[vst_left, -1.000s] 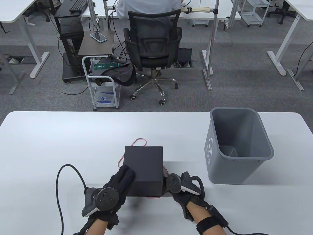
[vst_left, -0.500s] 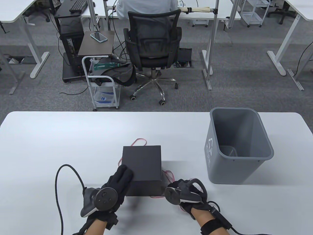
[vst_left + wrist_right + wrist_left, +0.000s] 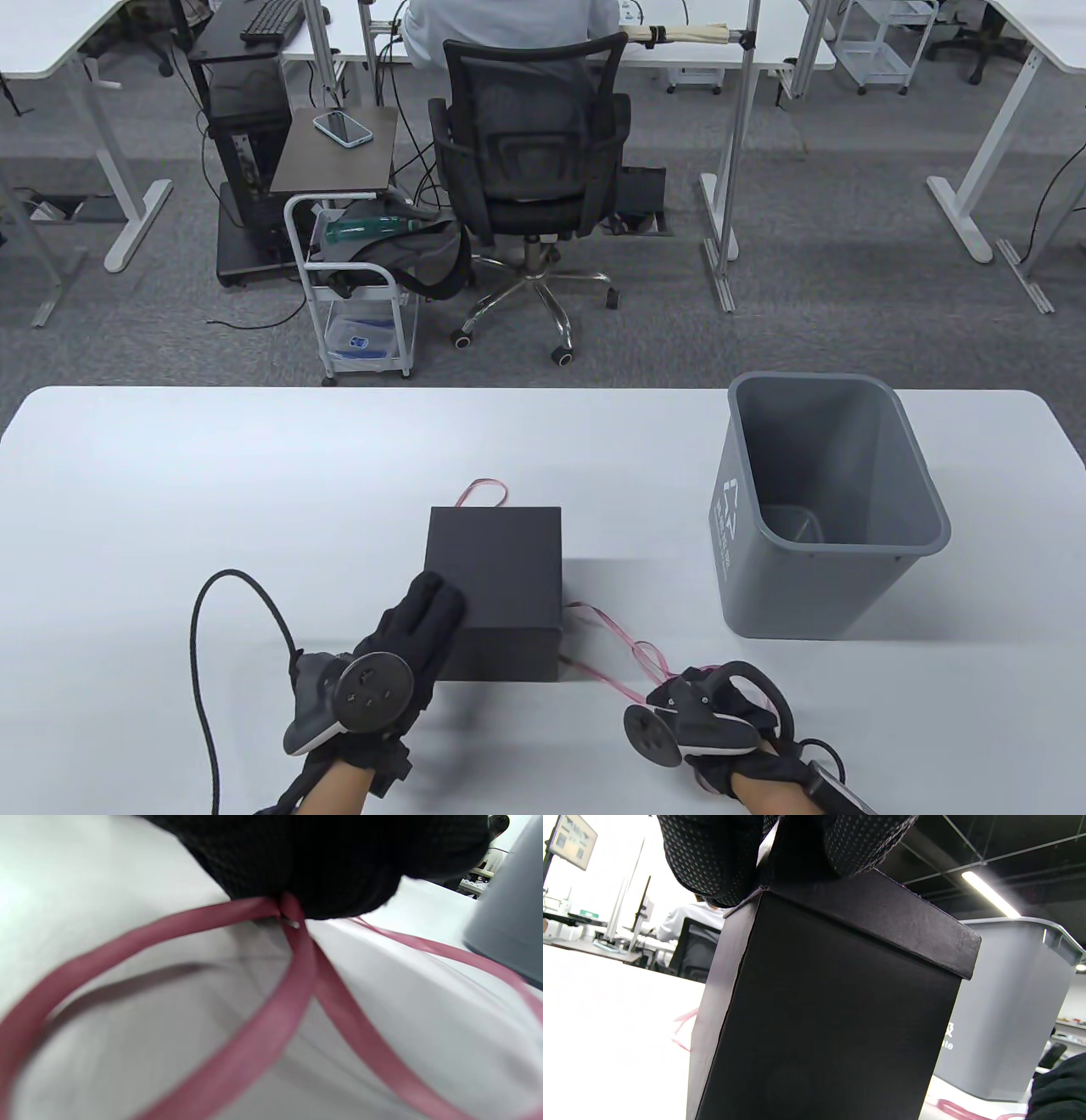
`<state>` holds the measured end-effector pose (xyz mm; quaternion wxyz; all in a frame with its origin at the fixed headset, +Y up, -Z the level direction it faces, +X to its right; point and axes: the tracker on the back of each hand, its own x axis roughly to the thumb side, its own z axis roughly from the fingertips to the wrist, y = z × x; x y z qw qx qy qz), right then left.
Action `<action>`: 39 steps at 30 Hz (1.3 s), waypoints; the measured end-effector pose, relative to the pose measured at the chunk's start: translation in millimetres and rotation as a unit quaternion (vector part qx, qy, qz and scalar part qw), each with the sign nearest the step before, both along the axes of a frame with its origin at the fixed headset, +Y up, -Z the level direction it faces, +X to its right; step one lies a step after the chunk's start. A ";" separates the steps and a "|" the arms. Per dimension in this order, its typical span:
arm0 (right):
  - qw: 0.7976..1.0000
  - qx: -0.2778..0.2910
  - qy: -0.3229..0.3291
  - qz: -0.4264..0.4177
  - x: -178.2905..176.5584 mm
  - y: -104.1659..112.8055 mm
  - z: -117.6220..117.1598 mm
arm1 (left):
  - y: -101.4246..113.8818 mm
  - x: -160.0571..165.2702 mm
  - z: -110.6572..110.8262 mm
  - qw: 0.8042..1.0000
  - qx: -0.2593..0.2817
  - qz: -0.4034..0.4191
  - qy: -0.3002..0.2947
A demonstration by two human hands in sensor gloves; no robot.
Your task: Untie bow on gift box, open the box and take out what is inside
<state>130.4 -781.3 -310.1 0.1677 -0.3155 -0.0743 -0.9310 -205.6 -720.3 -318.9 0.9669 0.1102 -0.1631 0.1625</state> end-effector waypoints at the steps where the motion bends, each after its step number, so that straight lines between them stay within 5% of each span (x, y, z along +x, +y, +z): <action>1: 1.000 -0.007 -0.005 0.005 5.2 1.1 2.7 | -0.2 0.0 -0.1 1.000 0.000 0.000 0.000; 10: 0.991 -0.070 -0.058 0.100 31.2 11.7 17.1 | 0.0 1.5 0.1 1.000 -0.001 0.001 -0.001; 13: 0.995 -0.005 -0.040 0.092 28.3 25.2 21.7 | 0.1 2.0 0.2 1.000 0.000 0.001 -0.001; 18: 0.993 0.072 -0.047 -0.077 16.4 66.0 17.0 | 0.8 2.1 0.8 1.000 -0.001 0.004 -0.001; 23: 0.953 0.095 -0.090 -0.274 -1.9 80.6 -3.8 | 0.8 1.9 0.8 1.000 0.000 0.006 -0.002; 30: 0.886 0.030 -0.182 -0.425 -25.4 55.2 -45.0 | 0.9 1.3 1.1 1.000 -0.002 0.010 -0.003; 35: 0.879 -0.006 -0.191 -0.436 -36.3 40.4 -61.2 | 0.9 1.1 0.7 1.000 -0.003 0.010 -0.004; 39: 0.890 -0.110 -0.176 -0.405 -36.3 35.1 -67.9 | 1.1 1.3 0.7 1.000 -0.004 0.010 -0.004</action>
